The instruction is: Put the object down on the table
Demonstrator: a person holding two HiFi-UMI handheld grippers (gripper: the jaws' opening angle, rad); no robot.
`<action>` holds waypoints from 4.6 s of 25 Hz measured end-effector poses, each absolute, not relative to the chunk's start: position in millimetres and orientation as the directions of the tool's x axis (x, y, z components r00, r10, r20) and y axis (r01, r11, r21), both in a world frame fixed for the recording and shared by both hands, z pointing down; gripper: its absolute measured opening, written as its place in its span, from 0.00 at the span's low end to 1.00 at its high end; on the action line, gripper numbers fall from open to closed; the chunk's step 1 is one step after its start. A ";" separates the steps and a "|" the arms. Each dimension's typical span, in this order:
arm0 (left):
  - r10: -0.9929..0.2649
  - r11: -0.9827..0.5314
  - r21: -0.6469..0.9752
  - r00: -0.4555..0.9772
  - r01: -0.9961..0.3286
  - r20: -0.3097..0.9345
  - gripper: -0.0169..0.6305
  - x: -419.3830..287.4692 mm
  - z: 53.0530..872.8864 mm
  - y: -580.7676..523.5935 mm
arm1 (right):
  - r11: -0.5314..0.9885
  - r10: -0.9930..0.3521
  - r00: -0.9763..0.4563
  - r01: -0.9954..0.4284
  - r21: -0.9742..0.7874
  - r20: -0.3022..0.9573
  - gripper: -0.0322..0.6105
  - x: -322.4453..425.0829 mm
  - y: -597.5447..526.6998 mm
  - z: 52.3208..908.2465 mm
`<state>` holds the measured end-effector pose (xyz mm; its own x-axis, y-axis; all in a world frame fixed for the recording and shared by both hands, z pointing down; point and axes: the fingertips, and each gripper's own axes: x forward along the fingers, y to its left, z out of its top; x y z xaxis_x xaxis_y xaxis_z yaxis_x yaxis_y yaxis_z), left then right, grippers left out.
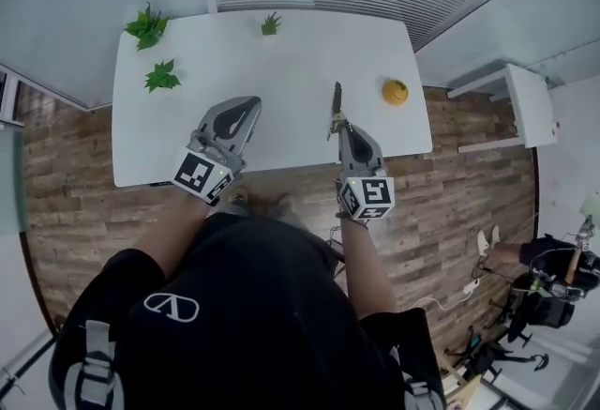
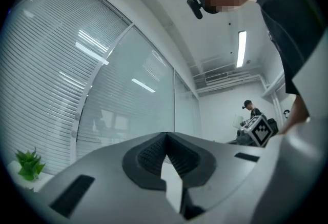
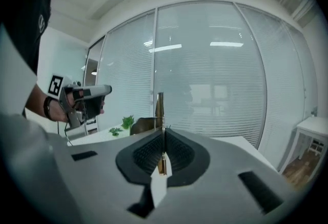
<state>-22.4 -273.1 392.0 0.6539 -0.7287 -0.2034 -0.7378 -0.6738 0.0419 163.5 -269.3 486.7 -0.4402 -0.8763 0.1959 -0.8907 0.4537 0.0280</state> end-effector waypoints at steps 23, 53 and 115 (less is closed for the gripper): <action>-0.840 -0.540 0.070 0.531 -0.839 -0.108 0.03 -54.8 432.9 -279.2 | 0.807 -0.591 -0.193 -0.143 0.574 0.783 0.06 123.0 -375.5 749.7; -0.779 -0.617 0.038 0.603 -0.786 -0.174 0.03 -27.2 400.4 -294.6 | 0.544 -0.838 -0.412 -0.671 0.503 0.357 0.06 143.7 -324.9 505.0; -0.679 -0.694 -0.045 0.674 -0.719 -0.291 0.03 49.5 332.9 -300.0 | 0.384 -0.919 -0.383 -0.923 0.002 -0.090 0.06 187.2 -277.3 377.9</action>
